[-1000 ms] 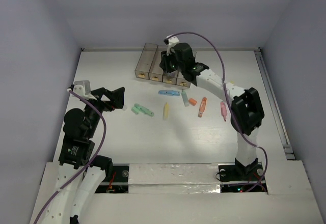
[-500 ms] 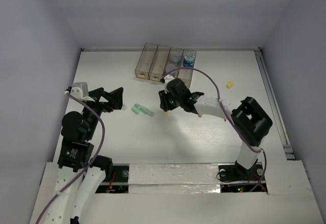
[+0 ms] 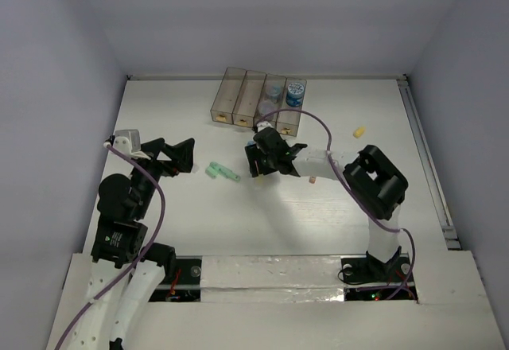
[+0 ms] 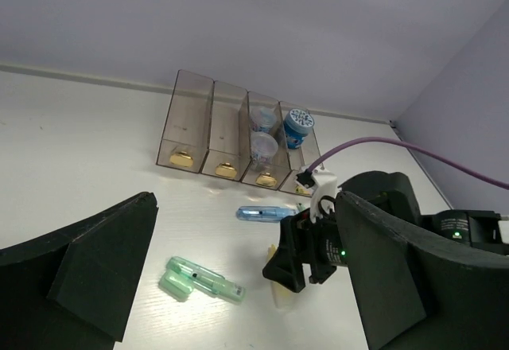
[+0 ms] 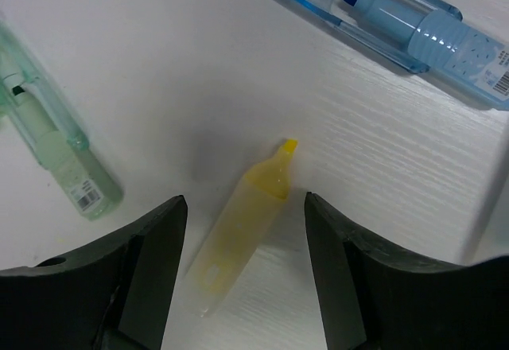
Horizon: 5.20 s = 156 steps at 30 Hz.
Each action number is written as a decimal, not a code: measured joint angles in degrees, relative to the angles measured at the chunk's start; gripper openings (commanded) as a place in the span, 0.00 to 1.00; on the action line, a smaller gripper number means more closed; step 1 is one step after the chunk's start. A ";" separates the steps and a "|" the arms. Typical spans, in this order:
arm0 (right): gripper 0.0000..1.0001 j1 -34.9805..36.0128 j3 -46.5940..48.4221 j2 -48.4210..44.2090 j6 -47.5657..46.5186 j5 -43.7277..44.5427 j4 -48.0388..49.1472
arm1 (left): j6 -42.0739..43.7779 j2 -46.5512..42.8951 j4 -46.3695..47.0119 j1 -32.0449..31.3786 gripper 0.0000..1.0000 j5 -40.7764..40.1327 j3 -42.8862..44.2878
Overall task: Sort the stationery into containers
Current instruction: Pick up the pen from the center of the board, then pick up the pen cap from the center of the board.
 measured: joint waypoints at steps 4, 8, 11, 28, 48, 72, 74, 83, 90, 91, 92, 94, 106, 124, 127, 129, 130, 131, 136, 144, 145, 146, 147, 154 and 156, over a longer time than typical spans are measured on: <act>0.59 0.66 1.99 1.66 0.20 2.95 -1.95 | 0.02 -0.02 0.07 0.00 0.92 0.26 0.00; 0.55 1.42 2.40 1.81 0.35 5.29 -3.61 | 0.02 0.00 0.07 0.00 0.92 0.52 0.00; 0.49 1.79 2.56 2.01 0.50 6.75 -4.50 | 0.02 0.00 0.04 -0.31 0.92 0.55 0.00; 0.18 2.19 3.39 -0.22 0.50 11.23 -6.29 | 0.02 4.52 0.52 -0.50 0.86 5.18 0.00; 0.20 2.82 0.76 -21.77 4.96 2.12 19.71 | -0.46 18.93 2.14 -0.50 0.81 22.56 -0.11; 0.21 10.01 2.32 -15.98 12.02 -4.50 29.00 | -1.09 20.81 4.31 -0.50 0.48 24.92 -0.11; 0.21 10.05 2.47 -15.56 12.41 -4.94 29.20 | -1.09 20.81 4.28 -0.50 0.42 24.92 -0.11; 0.25 10.32 2.60 -14.05 13.70 -5.27 30.38 | -1.46 20.44 2.99 0.02 0.00 23.19 -0.37; 0.76 10.21 0.83 -15.80 13.11 -2.56 29.66 | -1.03 18.34 2.95 0.00 0.00 22.80 -0.44; 0.78 9.86 -0.07 -16.76 13.05 -2.19 29.44 | -0.96 17.99 2.97 0.00 0.00 22.86 -0.44; 0.79 9.35 -1.51 -18.10 12.74 -2.12 29.24 | -0.85 17.73 2.97 0.00 0.00 22.86 -0.44; 0.79 7.37 -4.66 -21.79 12.46 -2.10 28.02 | -0.76 17.38 3.04 -0.02 0.00 23.08 -0.44; 0.22 -27.06 -19.19 -33.27 10.56 3.48 15.98 | -0.83 16.11 3.93 -0.33 0.00 26.86 -0.66; 0.77 -47.82 -9.14 -10.25 7.67 3.19 0.76 | 0.61 13.70 2.93 -5.33 0.00 24.81 -0.66; 0.77 -48.11 -5.31 -6.78 6.71 1.66 -1.07 | 0.90 13.31 2.86 -5.66 0.00 24.17 -0.66; 0.74 -48.17 -2.71 -4.42 6.14 0.83 -2.73 | 1.11 13.03 2.78 -5.77 0.00 23.69 -0.66; 0.73 -48.24 -1.75 -3.41 5.95 0.57 -3.23 | 1.16 12.90 2.78 -5.88 0.00 23.47 -0.66; 0.72 -48.26 -0.81 -2.38 5.79 0.35 -3.98 | 1.22 12.81 2.73 -6.03 0.00 23.32 -0.66; 0.65 -48.26 2.69 0.55 4.50 0.28 -7.50 | 1.57 12.59 1.88 -6.12 0.00 22.80 -0.66; 0.45 -48.26 8.55 4.33 2.08 1.40 -11.87 | 1.81 12.04 1.16 -6.12 0.00 21.97 -0.66; 0.37 -48.26 8.79 4.50 1.84 1.60 -12.31 | 1.84 12.00 1.16 -6.12 0.00 21.90 -0.66; 0.33 -48.26 9.05 4.59 1.49 1.68 -12.61 | 1.86 12.00 1.11 -6.12 0.00 21.84 -0.66; 0.28 -48.28 9.35 4.74 1.27 1.86 -13.00 | 1.95 12.00 1.07 -6.23 0.00 21.70 -0.66; 0.16 -47.23 9.46 4.33 -1.01 2.08 -13.33 | 2.03 12.00 0.76 -6.75 0.00 21.46 -0.66; 0.17 -45.20 8.61 2.64 -1.88 2.58 -13.57 | 2.03 12.00 0.79 -6.75 0.00 21.44 -0.66</act>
